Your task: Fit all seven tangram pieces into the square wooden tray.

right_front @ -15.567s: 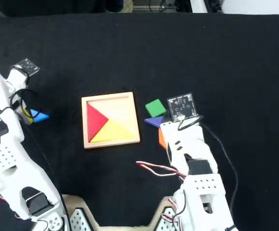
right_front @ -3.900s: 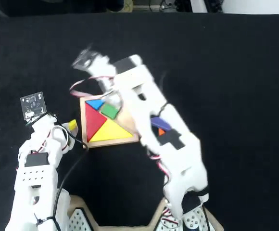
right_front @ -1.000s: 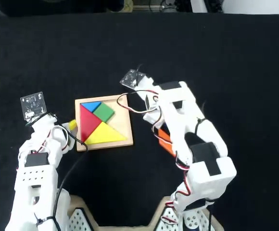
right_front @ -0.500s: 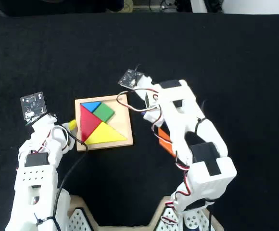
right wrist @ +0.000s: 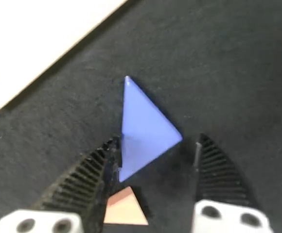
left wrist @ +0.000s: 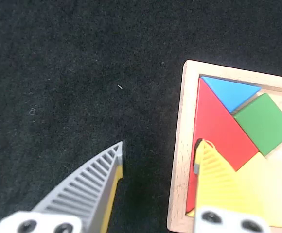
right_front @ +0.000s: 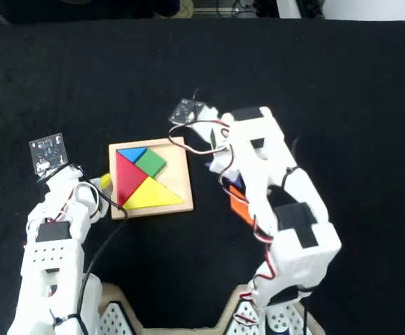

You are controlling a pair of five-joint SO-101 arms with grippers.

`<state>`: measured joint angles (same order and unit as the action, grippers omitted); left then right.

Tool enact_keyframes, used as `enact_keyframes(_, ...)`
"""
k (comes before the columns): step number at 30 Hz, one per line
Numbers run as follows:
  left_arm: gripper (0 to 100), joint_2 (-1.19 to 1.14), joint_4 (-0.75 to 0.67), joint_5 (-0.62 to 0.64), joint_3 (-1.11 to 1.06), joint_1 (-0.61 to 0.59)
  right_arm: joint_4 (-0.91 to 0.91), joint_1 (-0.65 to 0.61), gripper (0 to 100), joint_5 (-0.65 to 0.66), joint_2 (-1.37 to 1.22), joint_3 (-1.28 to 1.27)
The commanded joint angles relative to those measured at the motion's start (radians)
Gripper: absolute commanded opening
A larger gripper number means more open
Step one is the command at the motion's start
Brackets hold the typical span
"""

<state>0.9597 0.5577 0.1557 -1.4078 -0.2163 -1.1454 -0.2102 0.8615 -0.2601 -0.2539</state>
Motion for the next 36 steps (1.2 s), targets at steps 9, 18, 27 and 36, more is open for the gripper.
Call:
enact_keyframes(9,25,0.017,-0.021,-0.008,0.005,0.012,-0.003,0.015,21.6,0.011,-0.073,0.036)
enact_keyframes(18,25,0.017,-0.021,-0.008,0.007,0.012,0.055,0.015,16.0,0.008,-0.09,0.038)
enact_keyframes(27,25,0.017,-0.021,-0.008,0.007,0.012,-0.026,0.015,8.4,0.006,-0.079,0.125)
enact_keyframes(36,25,0.017,-0.021,-0.008,0.007,0.013,-0.095,-0.095,8.3,-0.129,-0.018,0.277)
